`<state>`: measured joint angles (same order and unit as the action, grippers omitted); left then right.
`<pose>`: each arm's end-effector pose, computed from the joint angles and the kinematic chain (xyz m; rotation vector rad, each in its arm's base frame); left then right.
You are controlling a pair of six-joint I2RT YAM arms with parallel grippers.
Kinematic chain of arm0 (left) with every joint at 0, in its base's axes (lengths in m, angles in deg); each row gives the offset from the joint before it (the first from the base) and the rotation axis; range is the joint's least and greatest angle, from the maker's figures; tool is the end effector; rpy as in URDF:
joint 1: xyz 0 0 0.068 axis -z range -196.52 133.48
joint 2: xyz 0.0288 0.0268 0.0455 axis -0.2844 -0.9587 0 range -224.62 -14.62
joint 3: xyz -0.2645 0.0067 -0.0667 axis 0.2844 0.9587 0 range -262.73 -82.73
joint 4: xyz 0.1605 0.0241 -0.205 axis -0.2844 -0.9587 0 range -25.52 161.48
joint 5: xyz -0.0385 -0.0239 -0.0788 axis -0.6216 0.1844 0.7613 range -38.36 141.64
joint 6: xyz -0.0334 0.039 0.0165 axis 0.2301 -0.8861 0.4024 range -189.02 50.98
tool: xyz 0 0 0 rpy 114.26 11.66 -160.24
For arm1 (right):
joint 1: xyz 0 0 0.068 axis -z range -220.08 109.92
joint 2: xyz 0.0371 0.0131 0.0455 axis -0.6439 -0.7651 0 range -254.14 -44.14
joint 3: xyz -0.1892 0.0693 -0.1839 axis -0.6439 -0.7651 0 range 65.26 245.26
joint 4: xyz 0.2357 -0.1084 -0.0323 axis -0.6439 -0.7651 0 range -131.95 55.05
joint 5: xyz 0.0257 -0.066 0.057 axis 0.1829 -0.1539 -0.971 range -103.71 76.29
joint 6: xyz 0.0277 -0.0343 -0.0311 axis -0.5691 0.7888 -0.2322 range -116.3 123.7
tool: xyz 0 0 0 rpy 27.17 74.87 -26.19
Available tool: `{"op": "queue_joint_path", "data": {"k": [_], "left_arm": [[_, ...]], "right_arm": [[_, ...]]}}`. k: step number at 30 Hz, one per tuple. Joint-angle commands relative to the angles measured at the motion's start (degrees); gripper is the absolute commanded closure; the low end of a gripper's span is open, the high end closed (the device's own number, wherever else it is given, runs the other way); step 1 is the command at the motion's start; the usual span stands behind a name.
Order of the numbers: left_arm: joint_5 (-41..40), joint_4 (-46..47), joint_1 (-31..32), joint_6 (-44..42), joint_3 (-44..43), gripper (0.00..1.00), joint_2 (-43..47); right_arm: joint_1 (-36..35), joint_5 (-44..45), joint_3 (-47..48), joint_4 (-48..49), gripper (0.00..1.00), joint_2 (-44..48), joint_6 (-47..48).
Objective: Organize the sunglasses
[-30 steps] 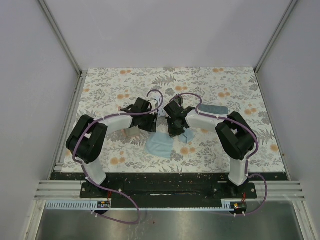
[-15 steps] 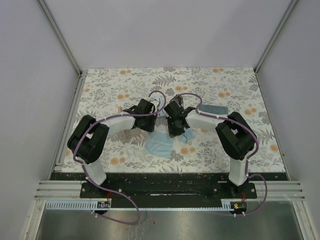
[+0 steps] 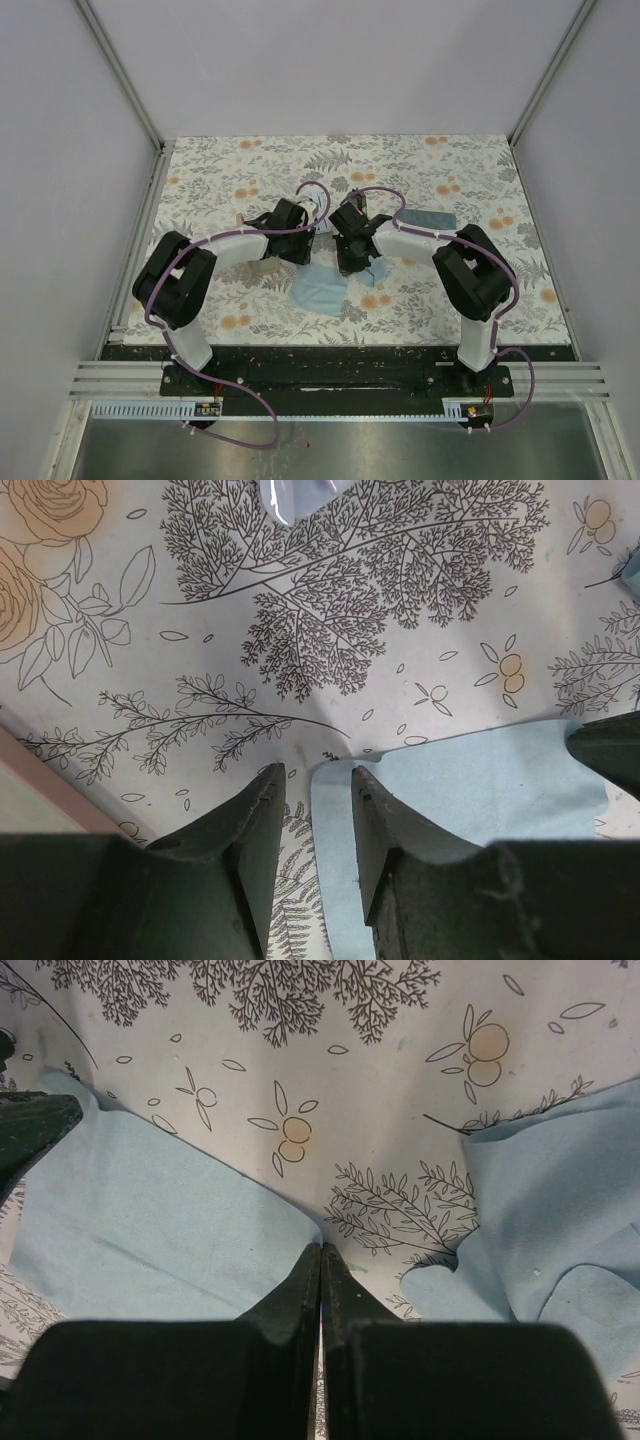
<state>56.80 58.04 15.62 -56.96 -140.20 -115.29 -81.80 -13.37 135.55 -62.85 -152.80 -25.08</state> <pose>0.2935 -0.1883 0.1575 0.4891 2.5601 -0.4028 0.2820 0.2512 0.1583 -0.3116 2.7637 0.3304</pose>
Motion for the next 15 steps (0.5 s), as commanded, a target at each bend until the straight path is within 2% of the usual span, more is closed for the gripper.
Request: {"op": "queue_joint_path", "data": {"k": [1, 12, 15], "left_arm": [[-1.1, -4.5, 0.7, 0.5, 3.2, 0.63, -0.3], [-7.4, -4.7, 4.5, 2.3, 4.3, 0.65, -0.4], [-8.5, -4.8, 4.9, 2.4, 3.9, 0.7, -0.9]], "right_arm": [[0.5, -1.6, -0.6, -0.4, 1.0, 2.8, 0.1], [0.4, -2.1, -0.6, -0.3, 1.0, 3.0, -0.2], [0.4, -2.2, -0.7, -0.4, 1.0, 3.0, -0.3]]}}
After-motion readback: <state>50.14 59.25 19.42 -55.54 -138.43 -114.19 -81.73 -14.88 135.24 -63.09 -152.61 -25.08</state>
